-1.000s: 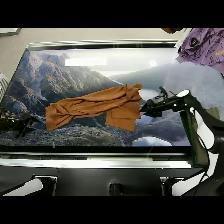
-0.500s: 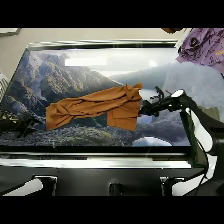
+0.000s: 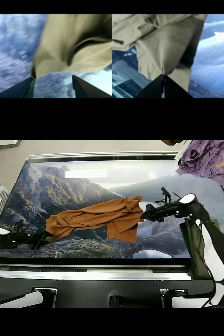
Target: Fold the clothes and pants, and hang the long-sleeved shirts on hangers.
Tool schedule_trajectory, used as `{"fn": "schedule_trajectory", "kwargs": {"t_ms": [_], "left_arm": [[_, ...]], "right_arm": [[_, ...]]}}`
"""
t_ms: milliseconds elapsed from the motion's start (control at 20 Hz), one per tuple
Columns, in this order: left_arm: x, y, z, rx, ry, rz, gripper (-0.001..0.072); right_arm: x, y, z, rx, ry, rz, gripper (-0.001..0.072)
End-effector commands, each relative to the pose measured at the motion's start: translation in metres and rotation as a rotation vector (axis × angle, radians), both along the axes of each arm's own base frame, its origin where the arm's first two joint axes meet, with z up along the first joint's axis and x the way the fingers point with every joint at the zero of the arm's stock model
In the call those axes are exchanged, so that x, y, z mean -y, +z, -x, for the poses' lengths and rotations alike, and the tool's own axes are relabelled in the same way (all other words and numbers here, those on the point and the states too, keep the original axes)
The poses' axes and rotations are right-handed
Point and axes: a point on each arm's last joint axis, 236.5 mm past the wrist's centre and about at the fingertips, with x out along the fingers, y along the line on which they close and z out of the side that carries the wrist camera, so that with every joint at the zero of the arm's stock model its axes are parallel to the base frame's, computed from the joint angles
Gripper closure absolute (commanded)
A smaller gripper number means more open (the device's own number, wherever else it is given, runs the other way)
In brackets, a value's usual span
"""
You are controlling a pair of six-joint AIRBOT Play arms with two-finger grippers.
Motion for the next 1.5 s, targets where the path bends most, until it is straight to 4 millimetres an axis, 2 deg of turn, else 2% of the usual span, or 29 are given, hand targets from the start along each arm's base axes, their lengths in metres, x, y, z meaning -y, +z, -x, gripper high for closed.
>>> {"fn": "schedule_trajectory", "kwargs": {"t_ms": [0, 150, 200, 350, 450, 500, 550, 650, 750, 800, 900, 950, 1050, 1100, 1150, 1250, 1350, 1450], "left_arm": [[-0.007, -0.017, -0.013, 0.02, 0.033, -0.055, 0.0233], [-0.009, -0.018, -0.015, 0.027, 0.038, -0.066, 0.0616], [-0.009, -0.017, -0.016, 0.03, 0.035, -0.067, 0.069], [-0.011, -0.002, -0.024, 0.065, 0.028, -0.07, 0.0694], [-0.015, 0.036, -0.044, 0.152, 0.009, -0.091, 0.0695], [-0.021, 0.069, -0.06, 0.23, -0.002, -0.122, 0.0695], [-0.027, 0.107, -0.075, 0.319, -0.01, -0.161, 0.0696], [-0.04, 0.212, -0.105, 0.547, -0.023, -0.268, 0.0695], [-0.041, 0.325, -0.113, 0.76, -0.042, -0.368, 0.0695], [-0.038, 0.377, -0.107, 0.855, -0.057, -0.424, 0.0695], [-0.029, 0.474, -0.081, 1.025, -0.058, -0.539, 0.0695], [-0.024, 0.516, -0.061, 1.099, -0.04, -0.599, 0.0695], [-0.018, 0.579, -0.014, 1.21, 0.025, -0.713, 0.0695], [-0.015, 0.599, 0.009, 1.243, 0.06, -0.76, 0.0695], [-0.013, 0.61, 0.03, 1.257, 0.092, -0.794, 0.0694], [-0.01, 0.61, 0.063, 1.228, 0.128, -0.828, 0.0695], [-0.006, 0.597, 0.077, 1.17, 0.125, -0.819, 0.0695], [-0.004, 0.593, 0.079, 1.155, 0.126, -0.806, 0.0695]], "right_arm": [[-0.002, 0.018, 0.006, 0.017, 0.011, -0.009, 0.0685], [-0.003, 0.037, 0.007, 0.059, 0.011, -0.008, 0.0686], [-0.003, 0.044, 0.007, 0.077, 0.009, -0.006, 0.0686], [-0.001, 0.07, 0.003, 0.13, -0.031, -0.007, 0.0685], [0.0, 0.103, -0.009, 0.219, -0.035, -0.003, 0.0686], [0.001, 0.127, -0.019, 0.277, -0.04, 0.0, 0.0686], [0.004, 0.159, -0.034, 0.356, -0.068, 0.005, 0.0686], [0.017, 0.237, -0.06, 0.547, -0.146, 0.035, 0.0686], [0.035, 0.318, -0.065, 0.724, -0.212, 0.1, 0.0686], [0.045, 0.357, -0.059, 0.8, -0.246, 0.14, 0.0686], [0.067, 0.417, -0.036, 0.914, -0.341, 0.205, 0.0686], [0.081, 0.44, -0.019, 0.963, -0.401, 0.248, 0.0686], [0.113, 0.464, 0.022, 1.009, -0.503, 0.37, 0.0686], [0.127, 0.473, 0.045, 1.023, -0.541, 0.432, 0.0686], [0.135, 0.481, 0.066, 1.036, -0.561, 0.474, 0.0686], [0.143, 0.492, 0.102, 1.053, -0.584, 0.518, 0.0686], [0.144, 0.495, 0.125, 1.049, -0.587, 0.53, 0.0686], [0.144, 0.495, 0.131, 1.042, -0.595, 0.523, 0.0686]]}}
